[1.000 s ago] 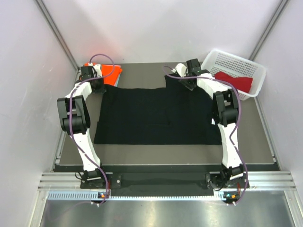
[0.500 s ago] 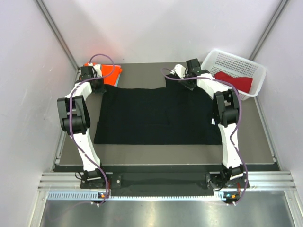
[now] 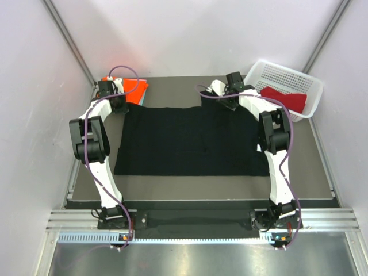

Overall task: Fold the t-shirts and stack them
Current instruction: Fold the tshirt

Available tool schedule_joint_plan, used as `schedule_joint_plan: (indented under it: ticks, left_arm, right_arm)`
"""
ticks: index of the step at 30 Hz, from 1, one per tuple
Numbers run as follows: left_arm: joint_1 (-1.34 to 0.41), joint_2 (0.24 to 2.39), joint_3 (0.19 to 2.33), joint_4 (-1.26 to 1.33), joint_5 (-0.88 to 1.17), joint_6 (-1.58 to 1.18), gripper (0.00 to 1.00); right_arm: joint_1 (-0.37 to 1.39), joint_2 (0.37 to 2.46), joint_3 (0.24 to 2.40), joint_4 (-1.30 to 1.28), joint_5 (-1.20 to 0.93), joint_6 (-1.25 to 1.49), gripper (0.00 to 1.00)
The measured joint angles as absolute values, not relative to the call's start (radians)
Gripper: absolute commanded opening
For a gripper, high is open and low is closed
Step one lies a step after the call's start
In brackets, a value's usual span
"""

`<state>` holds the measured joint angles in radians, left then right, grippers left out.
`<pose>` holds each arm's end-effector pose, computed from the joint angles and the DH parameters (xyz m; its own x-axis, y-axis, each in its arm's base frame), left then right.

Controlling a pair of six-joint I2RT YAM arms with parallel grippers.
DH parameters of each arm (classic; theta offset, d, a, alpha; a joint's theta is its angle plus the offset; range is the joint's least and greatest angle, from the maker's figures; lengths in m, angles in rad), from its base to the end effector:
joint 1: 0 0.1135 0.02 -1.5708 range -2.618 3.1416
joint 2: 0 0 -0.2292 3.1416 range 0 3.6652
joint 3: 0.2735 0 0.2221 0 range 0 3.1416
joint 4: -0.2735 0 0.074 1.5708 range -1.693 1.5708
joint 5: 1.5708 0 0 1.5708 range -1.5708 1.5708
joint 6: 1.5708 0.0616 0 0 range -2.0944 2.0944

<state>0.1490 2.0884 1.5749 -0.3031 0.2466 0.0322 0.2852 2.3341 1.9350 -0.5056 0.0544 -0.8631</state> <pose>0.4381 0.0506 0.1624 -0.7197 -0.0765 -0.6901 0.0445 0.9868 -0.1558 0.4640 0.1325 0.1447 -0.3015 -0.8791 -0.3692 -0.7350 0.4610 -0.4973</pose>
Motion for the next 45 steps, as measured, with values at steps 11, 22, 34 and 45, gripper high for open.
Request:
schedule_joint_plan:
  ticks: [11,22,34,45]
  left_arm:
    - [0.149,2.088,1.575,-0.303,0.259,0.021,0.00]
    - [0.149,2.088,1.575,-0.303,0.265,0.021,0.00]
    - [0.149,2.107,1.581,-0.300,0.266,0.021,0.00]
    - [0.149,2.108,1.581,-0.299,0.272,0.020,0.00]
  right_arm:
    - [0.304,2.350,1.929,-0.476,0.076,-0.902,0.42]
    - [0.331,2.351,1.922,-0.453,0.083,-0.931,0.44]
    - [0.332,2.356,1.922,-0.452,0.097,-0.933,0.41]
    - [0.332,2.336,1.890,-0.381,0.103,-0.929,0.42]
